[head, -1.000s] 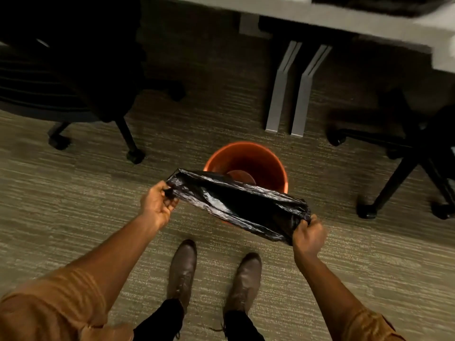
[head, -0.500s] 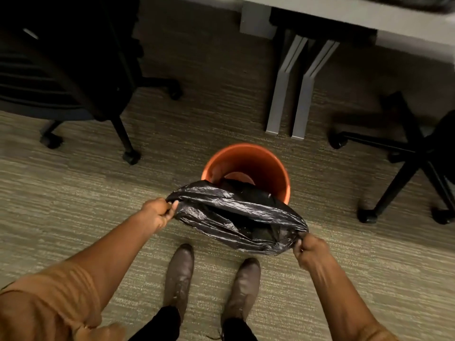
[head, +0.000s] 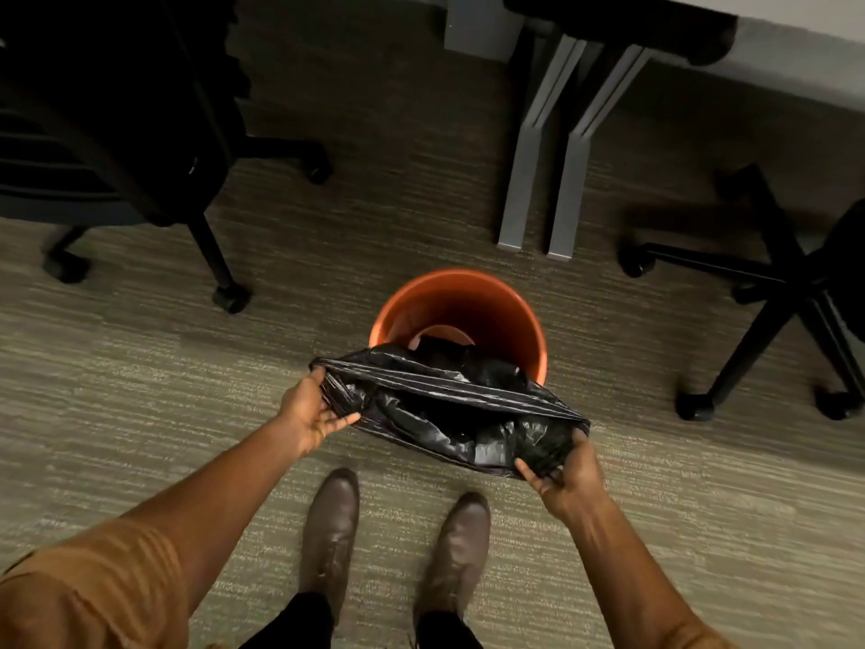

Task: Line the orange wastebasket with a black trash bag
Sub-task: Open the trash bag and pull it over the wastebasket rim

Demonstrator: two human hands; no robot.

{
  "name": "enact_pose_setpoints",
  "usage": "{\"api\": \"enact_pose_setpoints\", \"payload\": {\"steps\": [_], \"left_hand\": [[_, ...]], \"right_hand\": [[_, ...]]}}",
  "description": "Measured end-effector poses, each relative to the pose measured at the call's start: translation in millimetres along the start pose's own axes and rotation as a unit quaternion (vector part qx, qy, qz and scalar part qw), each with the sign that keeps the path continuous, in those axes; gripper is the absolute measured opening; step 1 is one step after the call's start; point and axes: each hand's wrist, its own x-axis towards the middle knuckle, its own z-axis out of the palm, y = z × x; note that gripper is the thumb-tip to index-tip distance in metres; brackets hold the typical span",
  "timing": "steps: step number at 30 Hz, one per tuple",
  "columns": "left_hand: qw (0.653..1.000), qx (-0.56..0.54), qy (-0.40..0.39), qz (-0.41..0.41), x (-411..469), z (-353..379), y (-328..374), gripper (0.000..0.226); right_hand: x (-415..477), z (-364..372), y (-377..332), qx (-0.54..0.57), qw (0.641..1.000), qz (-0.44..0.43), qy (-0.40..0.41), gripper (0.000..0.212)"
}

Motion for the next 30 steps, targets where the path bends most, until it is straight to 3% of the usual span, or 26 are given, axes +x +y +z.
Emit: {"api": "enact_pose_setpoints", "payload": {"steps": [5, 9, 14, 17, 23, 26, 30], "left_hand": [[1.0, 0.023, -0.01, 0.004, 15, 8, -16, 0.054], [0.999, 0.044, -0.006, 0.016, 23, 5, -27, 0.058], [0.998, 0.001, -0.012, 0.061, 27, 16, -20, 0.047], [0.997, -0.009, -0.034, 0.071, 25, 31, -4, 0.052], [0.989, 0.089, -0.069, 0.094, 22, 59, 29, 0.045], [0.985, 0.127, -0.024, 0.117, 28, 67, 40, 0.034], [0.963, 0.213, 0.047, 0.161, 44, 73, 59, 0.02]], "right_hand": [[22, -7, 8, -0.034, 0.999, 0.016, -0.025, 0.062], [27, -10, 15, -0.033, 0.998, 0.004, -0.046, 0.067], [37, -6, 8, 0.01, 0.997, -0.043, -0.064, 0.055], [46, 5, -10, -0.001, 0.995, -0.056, -0.076, 0.054], [55, 35, -54, -0.102, 0.988, -0.072, -0.094, 0.045], [58, 49, -71, -0.199, 0.973, -0.107, -0.051, 0.042], [60, 72, -89, -0.29, 0.933, -0.21, 0.027, 0.012]]}}
